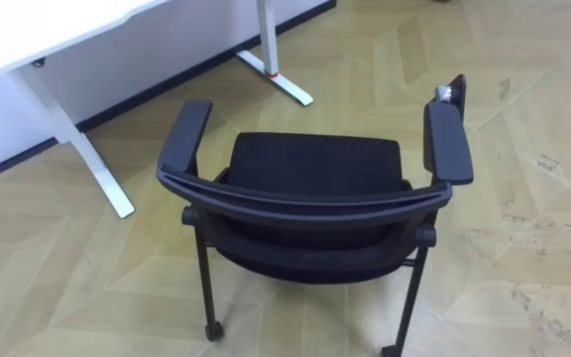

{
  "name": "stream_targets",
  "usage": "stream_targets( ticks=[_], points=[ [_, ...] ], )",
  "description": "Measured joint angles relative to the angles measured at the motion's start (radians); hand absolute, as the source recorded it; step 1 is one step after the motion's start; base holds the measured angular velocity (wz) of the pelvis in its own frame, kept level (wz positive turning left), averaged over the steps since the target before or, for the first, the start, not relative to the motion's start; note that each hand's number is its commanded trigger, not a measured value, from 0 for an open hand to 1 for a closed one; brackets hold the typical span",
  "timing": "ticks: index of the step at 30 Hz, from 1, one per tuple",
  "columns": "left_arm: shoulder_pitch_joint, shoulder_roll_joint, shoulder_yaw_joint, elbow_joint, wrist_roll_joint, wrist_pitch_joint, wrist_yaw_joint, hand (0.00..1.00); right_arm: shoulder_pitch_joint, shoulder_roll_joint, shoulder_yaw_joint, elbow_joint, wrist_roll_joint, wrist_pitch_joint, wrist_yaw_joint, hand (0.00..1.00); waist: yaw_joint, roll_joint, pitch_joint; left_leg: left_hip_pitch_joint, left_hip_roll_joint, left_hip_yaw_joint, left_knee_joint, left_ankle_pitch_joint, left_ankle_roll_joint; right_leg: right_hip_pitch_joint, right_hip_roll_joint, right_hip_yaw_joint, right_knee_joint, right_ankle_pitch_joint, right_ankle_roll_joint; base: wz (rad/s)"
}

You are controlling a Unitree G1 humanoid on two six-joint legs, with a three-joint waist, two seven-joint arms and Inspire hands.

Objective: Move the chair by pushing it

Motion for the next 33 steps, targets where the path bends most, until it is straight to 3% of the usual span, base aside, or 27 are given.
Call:
stream_targets(
  ticks=[12,26,27,31,33],
  points=[
    [-0.001,-0.002,0.0,0.001,0.019,-0.001,0.056,0.0,-0.009,0.0,-0.054,-0.03,0.014,-0.006,0.0,0.0,-0.008,-0.002,0.0077,0.013,-0.001,0.004,-0.005,-0.001,-0.001,0.015,0.001,0.001,-0.008,0.0,0.0,0.01],
    [0.017,-0.004,0.05,0.01,0.023,-0.002,0.142,0.0,0.002,0.0,-0.064,-0.02,0.025,-0.025,-0.015,0.0,-0.028,-0.012,0.0013,0.018,-0.001,0.008,-0.005,-0.001,-0.001,0.016,0.001,0.014,-0.01,0.0,0.0,-0.02],
    [0.015,-0.005,0.072,0.008,0.046,0.0,0.155,0.0,0.001,0.0,-0.071,-0.014,0.022,-0.025,-0.019,0.0,-0.028,-0.006,-0.0025,0.017,-0.001,0.008,-0.004,-0.001,-0.001,0.016,0.001,0.014,-0.01,0.0,0.0,0.0],
    [0.007,0.0,0.158,-0.026,0.183,0.002,0.229,0.0,0.0,-0.003,-0.116,-0.004,0.008,-0.028,-0.031,0.0,-0.026,-0.002,-0.003,0.021,-0.001,0.008,-0.003,-0.001,0.0,0.019,0.001,0.013,-0.007,0.003,0.0,0.02],
    [-0.006,0.002,0.197,-0.069,0.256,0.006,0.266,0.0,0.001,-0.003,-0.142,-0.007,0.009,-0.027,-0.031,0.0,-0.028,0.008,0.0021,0.02,0.0,0.005,-0.001,-0.002,0.002,0.02,0.001,0.011,-0.005,0.005,0.0,0.03]
  ],
)
